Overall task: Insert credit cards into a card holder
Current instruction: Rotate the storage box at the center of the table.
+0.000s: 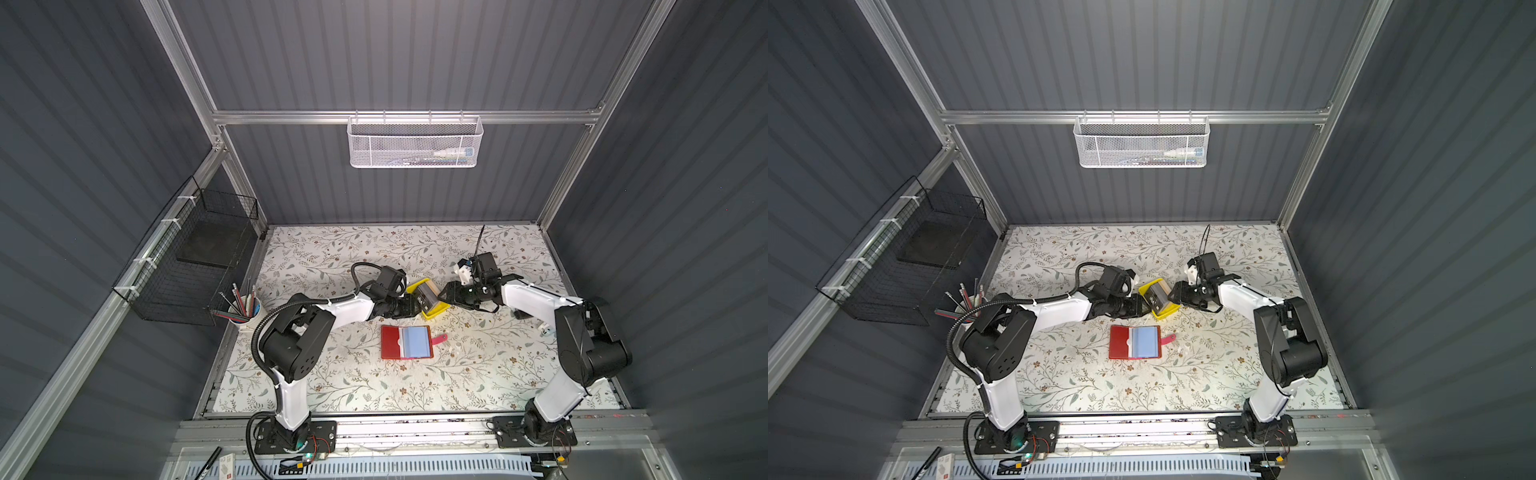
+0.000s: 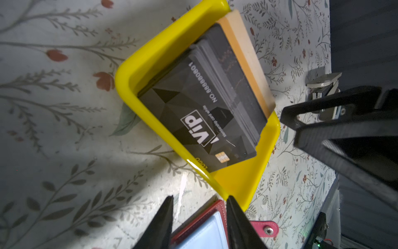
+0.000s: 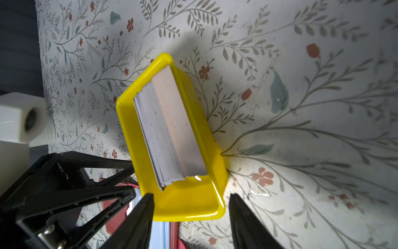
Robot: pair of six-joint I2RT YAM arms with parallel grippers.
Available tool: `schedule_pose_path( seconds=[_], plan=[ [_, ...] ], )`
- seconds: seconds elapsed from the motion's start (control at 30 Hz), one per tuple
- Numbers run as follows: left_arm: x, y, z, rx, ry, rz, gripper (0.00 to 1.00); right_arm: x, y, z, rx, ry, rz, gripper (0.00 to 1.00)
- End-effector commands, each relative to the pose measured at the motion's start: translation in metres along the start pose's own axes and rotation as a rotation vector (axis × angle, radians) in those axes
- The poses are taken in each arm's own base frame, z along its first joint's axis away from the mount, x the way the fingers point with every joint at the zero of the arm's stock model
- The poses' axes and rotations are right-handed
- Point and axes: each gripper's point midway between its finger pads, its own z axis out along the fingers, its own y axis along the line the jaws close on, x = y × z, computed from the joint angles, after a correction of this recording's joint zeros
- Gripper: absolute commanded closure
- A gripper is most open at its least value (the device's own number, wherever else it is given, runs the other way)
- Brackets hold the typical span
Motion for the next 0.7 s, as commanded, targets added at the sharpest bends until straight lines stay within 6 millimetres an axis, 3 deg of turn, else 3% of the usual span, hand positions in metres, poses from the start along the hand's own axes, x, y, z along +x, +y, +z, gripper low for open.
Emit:
schedule_pose_path(
  seconds=[0.0, 0.67],
  plan=[
    [-0.017, -0.005, -0.018, -0.013, -0.059, 0.041, 0.58, -0.005, 0.011, 0.003, -0.043, 0.002, -0.023, 0.41],
    [-0.028, 0.001, -0.03, -0.022, -0.085, 0.048, 0.59, 0.024, 0.049, 0.004, -0.113, 0.044, -0.098, 0.42]
  ],
)
